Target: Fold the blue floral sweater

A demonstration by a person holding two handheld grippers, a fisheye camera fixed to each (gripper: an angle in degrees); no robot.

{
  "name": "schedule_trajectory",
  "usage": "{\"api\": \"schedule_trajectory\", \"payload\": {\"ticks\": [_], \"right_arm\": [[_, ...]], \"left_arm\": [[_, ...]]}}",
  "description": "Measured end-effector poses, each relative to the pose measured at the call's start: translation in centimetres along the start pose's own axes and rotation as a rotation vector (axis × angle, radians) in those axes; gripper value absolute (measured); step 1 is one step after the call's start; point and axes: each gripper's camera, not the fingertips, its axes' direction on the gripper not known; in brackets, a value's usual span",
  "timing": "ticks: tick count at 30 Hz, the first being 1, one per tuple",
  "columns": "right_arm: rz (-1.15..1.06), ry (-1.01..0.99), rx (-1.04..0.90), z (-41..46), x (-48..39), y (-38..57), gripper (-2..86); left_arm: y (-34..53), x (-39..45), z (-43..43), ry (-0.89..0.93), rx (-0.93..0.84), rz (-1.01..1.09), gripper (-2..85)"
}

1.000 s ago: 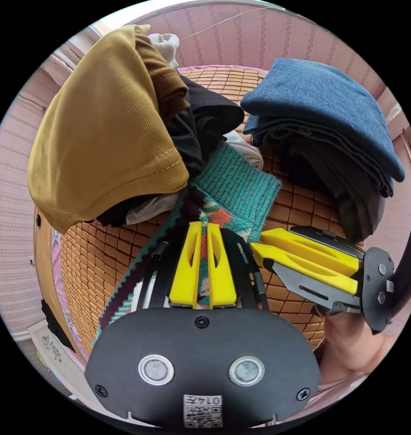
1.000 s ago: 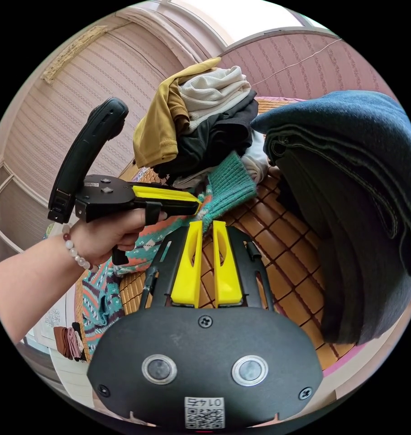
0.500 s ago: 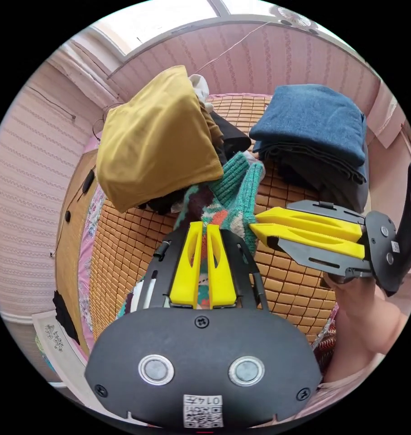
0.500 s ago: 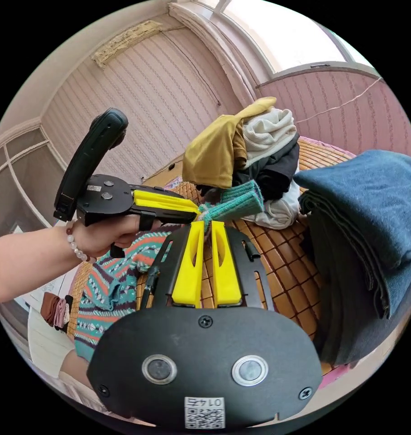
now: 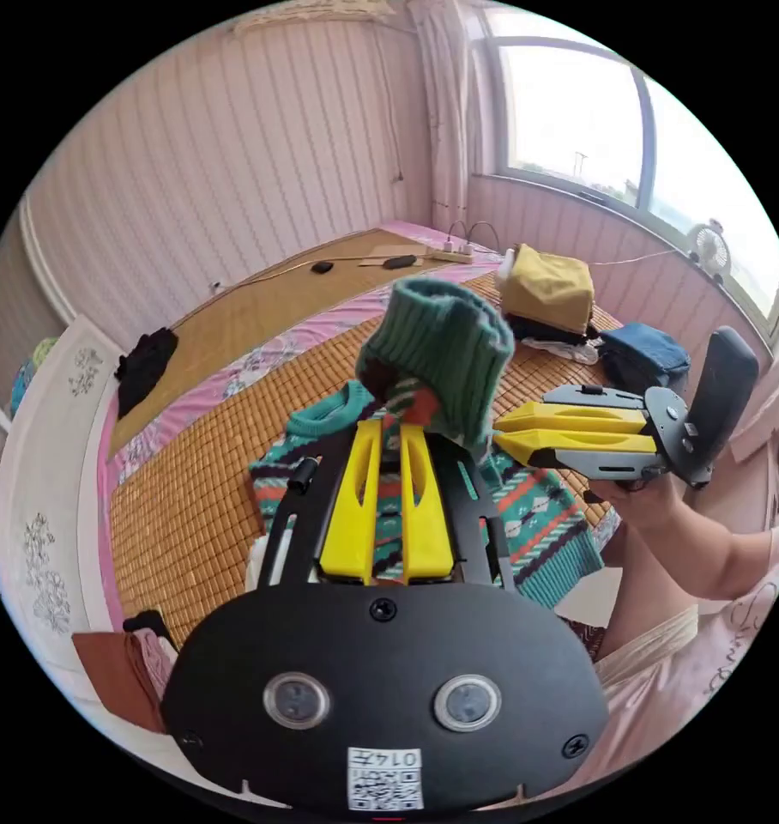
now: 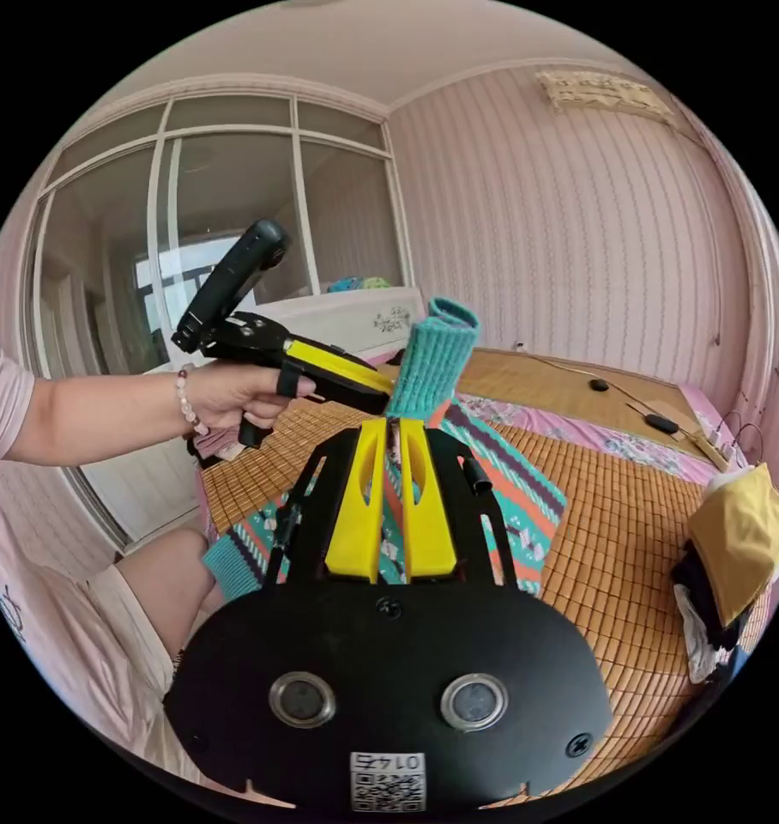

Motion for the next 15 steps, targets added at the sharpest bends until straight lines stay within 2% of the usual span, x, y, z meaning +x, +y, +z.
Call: {"api": "schedule_trajectory", "payload": {"ticks": [3,7,11,15], "right_arm": [[-0.047,0.002,-0.232,8.0,-4.0,3.7,6.0],[-0.033,-0.054,-0.490,13.3,-5.4,8.5,10.4],[0.072,-0.098,-0.587,14.6,-2.8,10.1,11.3],[0.163,0.032,-0.571,14.6,1.7,9.6,11.5]], "left_arm": [[8.6,-6.9,-1.8,-0.098,-0.108,-0.193,4.4],[17.3,-12.6,-2.5,-0.039,-0.227,-0.381,4.7],[20.3,-15.7,-2.0,0.064,-0.242,-0.451,5.2],[20.1,-18.4,-1.5,0.146,-0.208,-0.472,6.8]]}}
